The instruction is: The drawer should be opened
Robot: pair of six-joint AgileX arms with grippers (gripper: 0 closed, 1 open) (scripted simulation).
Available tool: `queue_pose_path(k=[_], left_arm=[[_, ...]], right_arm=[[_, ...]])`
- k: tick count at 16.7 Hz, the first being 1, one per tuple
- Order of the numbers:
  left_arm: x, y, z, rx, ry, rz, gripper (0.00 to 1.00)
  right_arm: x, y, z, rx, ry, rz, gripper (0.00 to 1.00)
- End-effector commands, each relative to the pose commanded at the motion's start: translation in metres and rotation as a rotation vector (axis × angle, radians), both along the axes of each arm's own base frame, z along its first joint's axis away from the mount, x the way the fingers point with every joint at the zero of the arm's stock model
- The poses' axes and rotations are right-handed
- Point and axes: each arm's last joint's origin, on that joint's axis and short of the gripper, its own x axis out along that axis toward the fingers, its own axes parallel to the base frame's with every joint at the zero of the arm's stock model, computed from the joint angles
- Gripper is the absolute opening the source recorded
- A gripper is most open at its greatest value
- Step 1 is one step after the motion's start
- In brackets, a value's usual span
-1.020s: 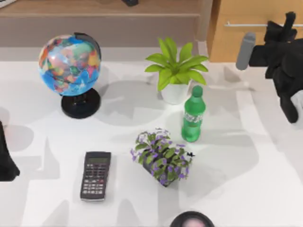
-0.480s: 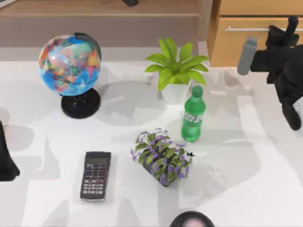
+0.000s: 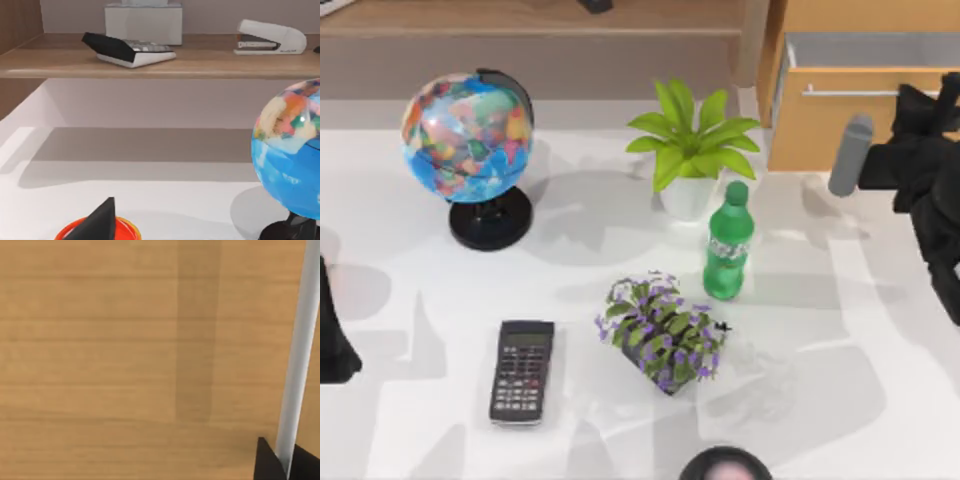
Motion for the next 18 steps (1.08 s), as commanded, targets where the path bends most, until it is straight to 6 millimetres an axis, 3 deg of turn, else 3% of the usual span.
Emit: queue_pose_path(k=[4, 11, 16, 18], left_arm=[[0.000, 0.000, 0.000, 0.000, 0.000, 0.000, 1.00], [0.000, 0.000, 0.000, 0.000, 0.000, 0.000, 1.00], [0.000, 0.000, 0.000, 0.000, 0.000, 0.000, 1.00], [0.000, 0.000, 0.000, 0.000, 0.000, 0.000, 1.00]], right_arm=[[-0.003, 0.000, 0.001, -0.001, -0.004, -0.001, 0.00], [-0.060, 0.000, -0.001, -0.001, 0.006, -0.002, 0.00], [-0.062, 0.000, -0.001, -0.001, 0.003, -0.002, 0.00], [-0.071, 0.001, 0.000, -0.003, -0.005, -0.003, 0.00]])
